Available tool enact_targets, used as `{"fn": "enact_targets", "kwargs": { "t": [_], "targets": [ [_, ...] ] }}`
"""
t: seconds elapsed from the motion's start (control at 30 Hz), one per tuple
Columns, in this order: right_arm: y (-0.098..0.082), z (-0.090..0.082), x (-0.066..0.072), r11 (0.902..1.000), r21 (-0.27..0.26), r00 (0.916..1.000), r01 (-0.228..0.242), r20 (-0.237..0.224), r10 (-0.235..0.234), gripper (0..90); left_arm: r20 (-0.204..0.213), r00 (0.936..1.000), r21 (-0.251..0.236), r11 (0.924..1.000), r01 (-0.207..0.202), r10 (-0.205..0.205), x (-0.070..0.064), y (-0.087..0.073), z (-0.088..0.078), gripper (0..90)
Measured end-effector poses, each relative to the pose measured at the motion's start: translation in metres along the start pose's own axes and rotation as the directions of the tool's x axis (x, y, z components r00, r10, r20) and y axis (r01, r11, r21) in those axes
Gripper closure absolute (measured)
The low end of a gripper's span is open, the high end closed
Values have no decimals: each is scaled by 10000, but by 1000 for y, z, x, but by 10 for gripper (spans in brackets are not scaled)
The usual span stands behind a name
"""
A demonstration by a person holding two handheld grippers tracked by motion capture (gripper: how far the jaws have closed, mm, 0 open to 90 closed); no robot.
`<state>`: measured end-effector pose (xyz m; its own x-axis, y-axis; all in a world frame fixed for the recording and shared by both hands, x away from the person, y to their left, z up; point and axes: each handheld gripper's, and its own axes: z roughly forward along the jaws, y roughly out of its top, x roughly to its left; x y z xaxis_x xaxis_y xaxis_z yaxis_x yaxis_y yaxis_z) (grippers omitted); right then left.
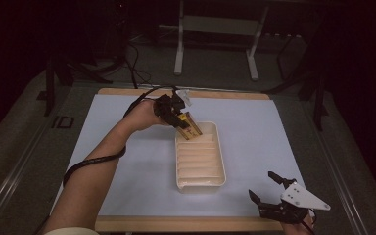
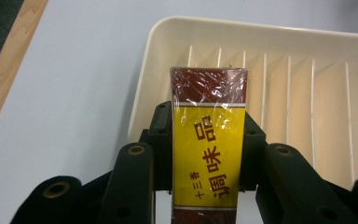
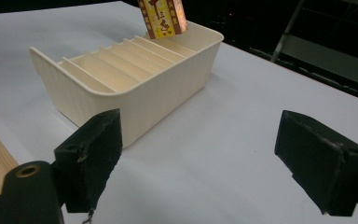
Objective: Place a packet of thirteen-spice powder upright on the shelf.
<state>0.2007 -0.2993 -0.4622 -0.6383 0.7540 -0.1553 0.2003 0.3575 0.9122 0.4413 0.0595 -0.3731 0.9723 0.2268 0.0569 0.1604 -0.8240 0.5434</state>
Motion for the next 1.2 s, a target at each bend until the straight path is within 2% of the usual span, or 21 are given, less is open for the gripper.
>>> {"fn": "enact_targets", "kwargs": {
  "t": [0.27,0.37,0.47,0.73,1.0,1.2],
  "targets": [
    [0,0,0,10000,8,10000,-7,-16,7,148,55,9999,0,9999,-118,118,-3,-2,0,673],
    [0,0,0,10000,10,10000,-2,-28,2,149,-24,9999,273,9995,-143,144,-3,-3,2,673],
    [0,0,1,10000,21,10000,13,-25,-13,149,81,9999,358,9993,-146,143,-2,-4,5,673],
    [0,0,0,10000,23,10000,13,-27,-13,149,144,9984,767,9955,-558,549,-7,1,18,672],
    [0,0,0,10000,-9,10000,-9,-80,9,150,237,9971,1232,9896,-750,726,-8,8,33,669],
    [0,0,0,10000,4,9999,13,-109,-13,150,325,9959,1339,9871,-877,841,-8,14,44,665]
  ]
}}
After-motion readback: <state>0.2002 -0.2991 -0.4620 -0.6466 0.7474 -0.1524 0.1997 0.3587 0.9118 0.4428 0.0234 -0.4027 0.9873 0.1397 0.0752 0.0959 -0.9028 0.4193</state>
